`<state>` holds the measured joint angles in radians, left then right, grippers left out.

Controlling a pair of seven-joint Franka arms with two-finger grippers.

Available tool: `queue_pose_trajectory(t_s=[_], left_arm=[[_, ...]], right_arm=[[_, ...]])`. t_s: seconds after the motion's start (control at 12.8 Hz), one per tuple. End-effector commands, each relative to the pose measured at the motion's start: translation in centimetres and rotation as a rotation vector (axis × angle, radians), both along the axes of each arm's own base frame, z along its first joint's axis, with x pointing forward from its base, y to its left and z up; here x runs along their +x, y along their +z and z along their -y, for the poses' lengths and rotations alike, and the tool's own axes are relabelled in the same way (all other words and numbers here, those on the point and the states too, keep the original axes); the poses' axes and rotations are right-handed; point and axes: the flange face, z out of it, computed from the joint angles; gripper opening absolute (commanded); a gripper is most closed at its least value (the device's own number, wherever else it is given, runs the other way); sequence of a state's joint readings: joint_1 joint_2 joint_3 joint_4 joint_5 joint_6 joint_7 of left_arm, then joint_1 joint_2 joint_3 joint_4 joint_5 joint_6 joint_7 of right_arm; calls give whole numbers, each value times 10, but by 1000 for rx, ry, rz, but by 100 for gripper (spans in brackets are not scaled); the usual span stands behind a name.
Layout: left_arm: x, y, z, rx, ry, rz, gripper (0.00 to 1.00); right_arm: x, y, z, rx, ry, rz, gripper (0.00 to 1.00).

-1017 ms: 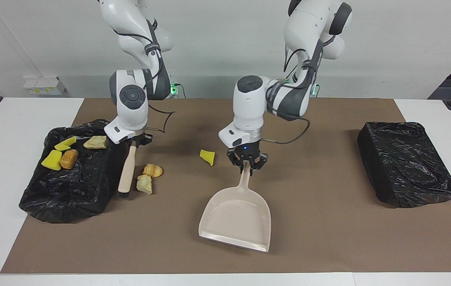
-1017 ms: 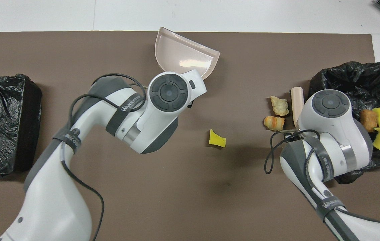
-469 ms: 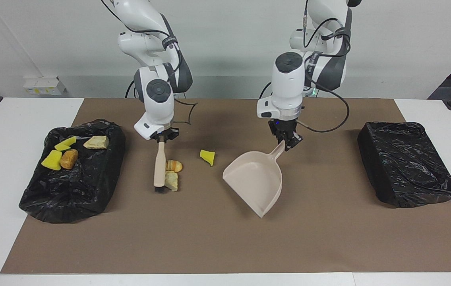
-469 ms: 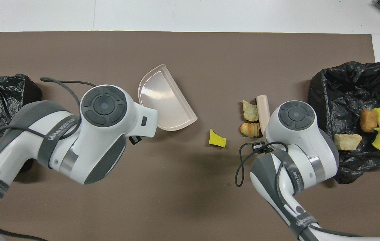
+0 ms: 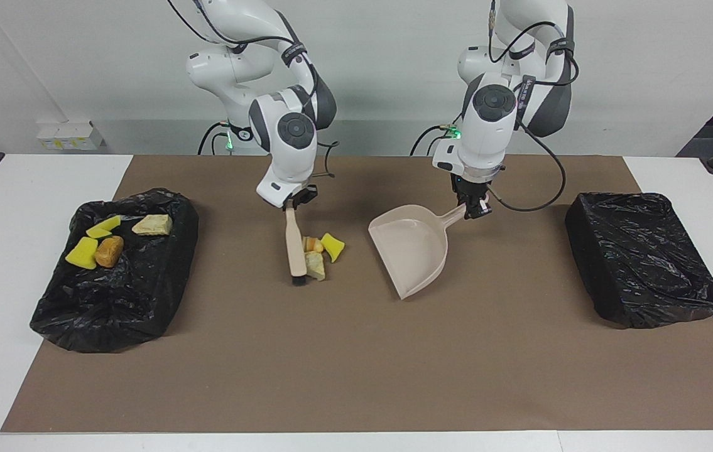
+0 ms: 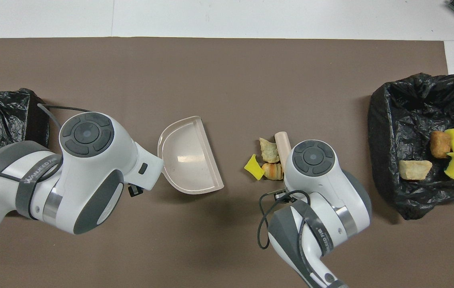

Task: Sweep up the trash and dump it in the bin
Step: 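Lower the dustpan near the debris while the right gripper brushes pieces toward it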

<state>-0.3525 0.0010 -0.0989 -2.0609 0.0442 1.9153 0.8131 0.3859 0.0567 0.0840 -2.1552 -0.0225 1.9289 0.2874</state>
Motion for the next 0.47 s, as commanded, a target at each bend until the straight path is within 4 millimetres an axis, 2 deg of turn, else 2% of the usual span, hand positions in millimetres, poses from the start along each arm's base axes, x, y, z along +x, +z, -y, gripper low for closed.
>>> queue_pose_trajectory(t_s=[0.0, 0.16, 0.31, 0.39], left_arm=[[-20, -19, -1, -83, 9, -6, 0], [-26, -31, 4, -98, 24, 2, 0], [-32, -42, 19, -103, 34, 20, 0], [-32, -44, 19, -108, 43, 33, 0]], right_arm=[[-13, 9, -11, 75, -5, -17, 0], [-11, 13, -25, 127, -49, -23, 0], [-12, 19, -45, 169, -62, -27, 0], [-9, 19, -52, 190, -74, -35, 0]])
